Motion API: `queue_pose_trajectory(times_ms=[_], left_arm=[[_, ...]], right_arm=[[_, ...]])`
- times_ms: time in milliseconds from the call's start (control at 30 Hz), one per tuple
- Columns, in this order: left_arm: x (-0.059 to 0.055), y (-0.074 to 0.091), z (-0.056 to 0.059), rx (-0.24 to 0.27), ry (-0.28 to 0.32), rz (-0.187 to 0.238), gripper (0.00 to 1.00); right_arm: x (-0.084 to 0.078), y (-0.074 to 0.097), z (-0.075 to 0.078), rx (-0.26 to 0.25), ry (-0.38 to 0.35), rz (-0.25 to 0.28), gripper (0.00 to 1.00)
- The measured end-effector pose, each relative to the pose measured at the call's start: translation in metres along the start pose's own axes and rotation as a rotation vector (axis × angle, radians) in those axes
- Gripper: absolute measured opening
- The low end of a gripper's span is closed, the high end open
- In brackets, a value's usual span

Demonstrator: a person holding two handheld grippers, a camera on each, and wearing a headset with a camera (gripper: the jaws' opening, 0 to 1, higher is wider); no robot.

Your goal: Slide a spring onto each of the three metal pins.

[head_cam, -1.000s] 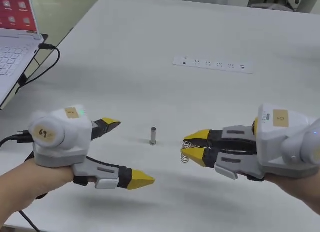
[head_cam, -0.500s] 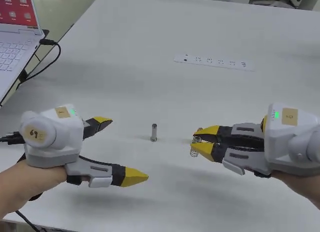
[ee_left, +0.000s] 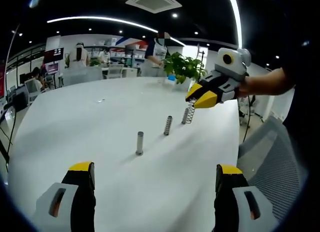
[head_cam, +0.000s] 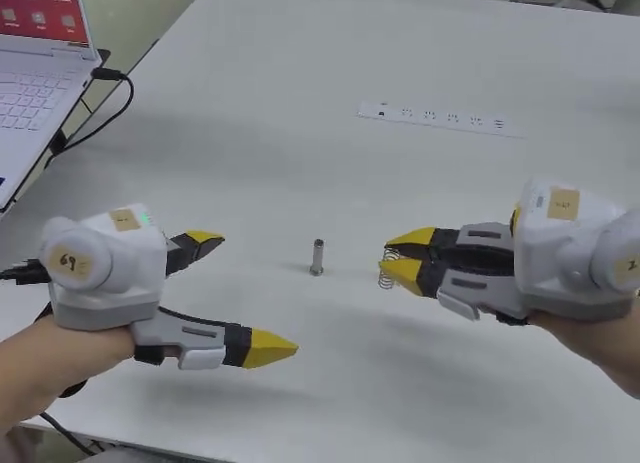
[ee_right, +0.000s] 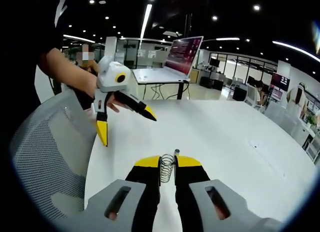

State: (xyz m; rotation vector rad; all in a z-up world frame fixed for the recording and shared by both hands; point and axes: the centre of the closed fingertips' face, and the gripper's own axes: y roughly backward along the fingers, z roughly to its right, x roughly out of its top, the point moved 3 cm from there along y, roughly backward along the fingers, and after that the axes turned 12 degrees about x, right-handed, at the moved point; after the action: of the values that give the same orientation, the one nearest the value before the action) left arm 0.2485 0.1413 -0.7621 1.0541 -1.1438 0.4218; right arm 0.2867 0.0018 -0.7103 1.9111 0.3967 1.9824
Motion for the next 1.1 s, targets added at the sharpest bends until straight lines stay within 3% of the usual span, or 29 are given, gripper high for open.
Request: queue_pose_trajectory(times_ms=[333, 700, 1100], left_arm=[[-0.005, 0.005, -0.009, 0.018, 0.022, 0.006, 0.98], [-0.007, 0.003, -0.011, 0.018, 0.038, 0.009, 0.98], [-0.007, 0.001, -0.013, 0.014, 0.044, 0.010, 0.98]], right_arm=[[0.020, -0.027, 0.022, -0.008, -0.029, 0.049, 0.07], [0.025, -0.049, 0.035, -0.015, -0.055, 0.061, 0.07], [0.021, -0.061, 0.041, -0.003, -0.062, 0.042, 0.07]])
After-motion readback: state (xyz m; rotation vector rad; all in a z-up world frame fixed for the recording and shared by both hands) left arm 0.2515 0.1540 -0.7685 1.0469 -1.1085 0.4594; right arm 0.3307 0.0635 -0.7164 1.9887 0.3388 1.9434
